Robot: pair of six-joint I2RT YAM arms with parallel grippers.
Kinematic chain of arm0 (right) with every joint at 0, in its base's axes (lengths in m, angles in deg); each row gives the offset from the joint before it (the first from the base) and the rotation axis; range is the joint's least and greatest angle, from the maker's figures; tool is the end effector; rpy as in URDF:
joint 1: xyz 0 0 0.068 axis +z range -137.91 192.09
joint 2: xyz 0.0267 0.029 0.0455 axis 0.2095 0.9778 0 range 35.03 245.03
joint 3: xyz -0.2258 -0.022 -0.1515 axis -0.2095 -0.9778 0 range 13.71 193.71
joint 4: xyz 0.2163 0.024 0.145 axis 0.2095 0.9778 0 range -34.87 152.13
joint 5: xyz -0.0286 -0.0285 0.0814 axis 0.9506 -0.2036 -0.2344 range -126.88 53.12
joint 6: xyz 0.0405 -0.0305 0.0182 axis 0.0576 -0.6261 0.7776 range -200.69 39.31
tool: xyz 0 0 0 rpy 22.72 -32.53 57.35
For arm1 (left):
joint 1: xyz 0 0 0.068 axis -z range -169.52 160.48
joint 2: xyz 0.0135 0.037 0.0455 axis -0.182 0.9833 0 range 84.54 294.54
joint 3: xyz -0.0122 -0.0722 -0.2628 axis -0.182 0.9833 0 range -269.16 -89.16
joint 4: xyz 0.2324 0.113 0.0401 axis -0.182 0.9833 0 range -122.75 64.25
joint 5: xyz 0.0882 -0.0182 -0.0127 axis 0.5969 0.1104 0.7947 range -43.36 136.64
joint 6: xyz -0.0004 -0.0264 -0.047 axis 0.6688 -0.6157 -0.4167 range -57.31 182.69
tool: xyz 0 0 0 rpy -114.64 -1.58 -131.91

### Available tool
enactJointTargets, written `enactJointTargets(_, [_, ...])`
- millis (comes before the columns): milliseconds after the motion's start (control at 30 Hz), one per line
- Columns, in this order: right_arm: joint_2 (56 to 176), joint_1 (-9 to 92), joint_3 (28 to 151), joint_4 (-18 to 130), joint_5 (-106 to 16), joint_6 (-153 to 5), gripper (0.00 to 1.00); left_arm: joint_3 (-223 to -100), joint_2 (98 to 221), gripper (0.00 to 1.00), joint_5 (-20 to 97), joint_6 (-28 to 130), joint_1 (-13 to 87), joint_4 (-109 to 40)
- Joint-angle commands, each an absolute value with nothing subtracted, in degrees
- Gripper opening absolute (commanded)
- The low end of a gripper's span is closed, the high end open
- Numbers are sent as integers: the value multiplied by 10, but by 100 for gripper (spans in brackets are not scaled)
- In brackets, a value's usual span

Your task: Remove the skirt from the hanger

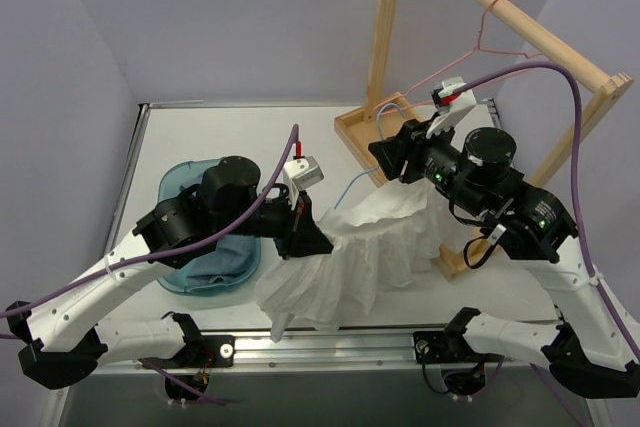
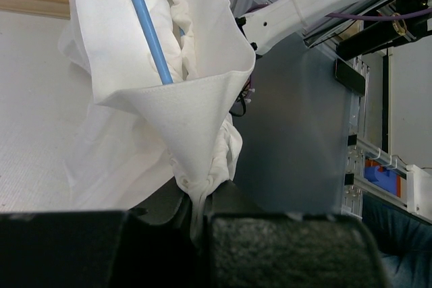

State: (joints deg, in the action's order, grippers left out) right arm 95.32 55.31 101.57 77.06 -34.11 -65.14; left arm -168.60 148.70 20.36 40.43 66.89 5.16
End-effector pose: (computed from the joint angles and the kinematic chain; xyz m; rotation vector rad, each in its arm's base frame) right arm 0.1379 0.1273 0.5202 -0.3247 1.4886 0.7926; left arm 0.1104 -0.1947 0.4329 0.9525 1.9601 -1.2985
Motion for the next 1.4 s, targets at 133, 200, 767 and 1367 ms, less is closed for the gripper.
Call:
enactJointTargets(133, [950, 556, 996, 738, -340, -645, 35, -1717, 1468, 2, 178, 405, 666, -12])
enactJointTargets(200, [947, 556, 990, 736, -340, -644, 35, -1720, 1469, 2, 176, 405, 666, -11])
enactJointTargets(767, [914, 556, 934, 732, -349, -628, 31, -1727, 1468, 2, 173, 405, 666, -14])
enactJointTargets(1367, [933, 556, 988, 789, -239, -567, 0, -1719, 1484, 59, 244, 426, 666, 60])
